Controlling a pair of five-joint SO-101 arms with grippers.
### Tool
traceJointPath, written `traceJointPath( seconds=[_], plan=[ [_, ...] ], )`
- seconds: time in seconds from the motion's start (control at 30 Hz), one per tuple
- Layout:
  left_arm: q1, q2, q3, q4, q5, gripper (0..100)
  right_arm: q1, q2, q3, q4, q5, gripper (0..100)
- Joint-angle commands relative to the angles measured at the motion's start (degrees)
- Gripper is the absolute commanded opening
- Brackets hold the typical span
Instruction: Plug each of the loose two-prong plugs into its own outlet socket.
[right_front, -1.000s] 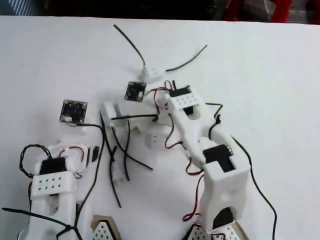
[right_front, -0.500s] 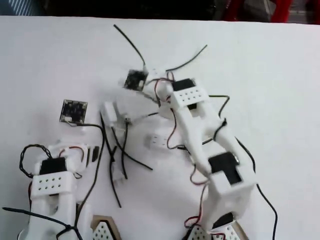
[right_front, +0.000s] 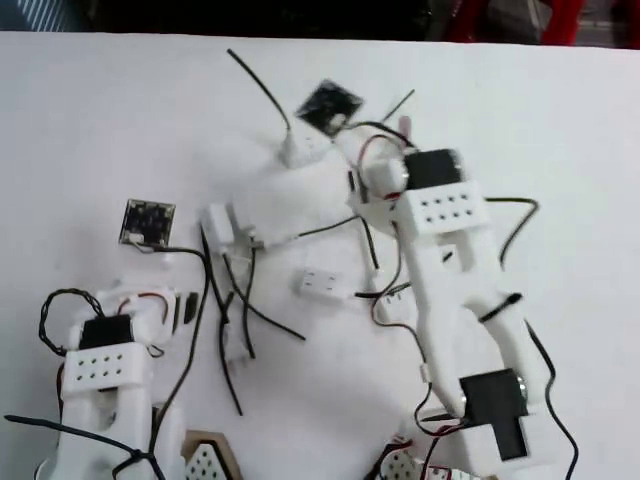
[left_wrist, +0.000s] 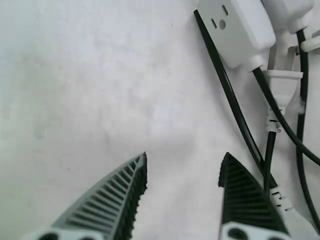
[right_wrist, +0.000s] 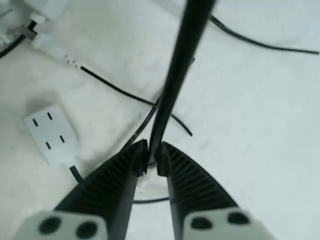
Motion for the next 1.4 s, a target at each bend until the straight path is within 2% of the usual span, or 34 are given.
traceJointPath(
  seconds=[0.0,0.13,0.3,0.4,0.5,0.6,0.77,0.87,1.17,1.37],
  plan=[
    [-0.6,-1.5,-0.4,-1.1,-0.4,24,4.6,-2.8,-1.1,2.8,-0.4,1.9],
    [-0.5,-1.5,-0.4,-1.1,-0.4,24,7.9,1.9,-0.4,2.6,2.6,2.1],
    [-0.5,-1.5,-0.4,-1.1,-0.4,24,8.2,13.3,-2.0,0.1,4.4,2.5],
    [-0.5,-1.5,-0.4,-1.1,-0.4,24,8.1,20.2,-7.0,-1.3,4.4,3.4],
    [-0.5,-1.5,-0.4,-1.1,-0.4,24,8.0,26.8,-13.3,-0.8,4.0,10.1],
    [-0.5,-1.5,-0.4,-1.1,-0.4,24,8.1,30.8,-19.7,2.9,4.0,12.2],
    [-0.5,-1.5,-0.4,-1.1,-0.4,24,7.9,31.5,-26.5,14.5,4.0,11.6],
    [-0.5,-1.5,-0.4,-1.1,-0.4,24,8.1,32.1,-26.6,17.4,4.0,11.6],
    [-0.4,-1.5,-0.4,-1.1,-3.0,24,9.7,32.1,-20.3,16.6,4.0,11.6],
    [-0.3,-1.5,-0.4,-1.0,-3.2,23,12.3,32.1,-16.4,9.6,4.3,11.6]
  ],
)
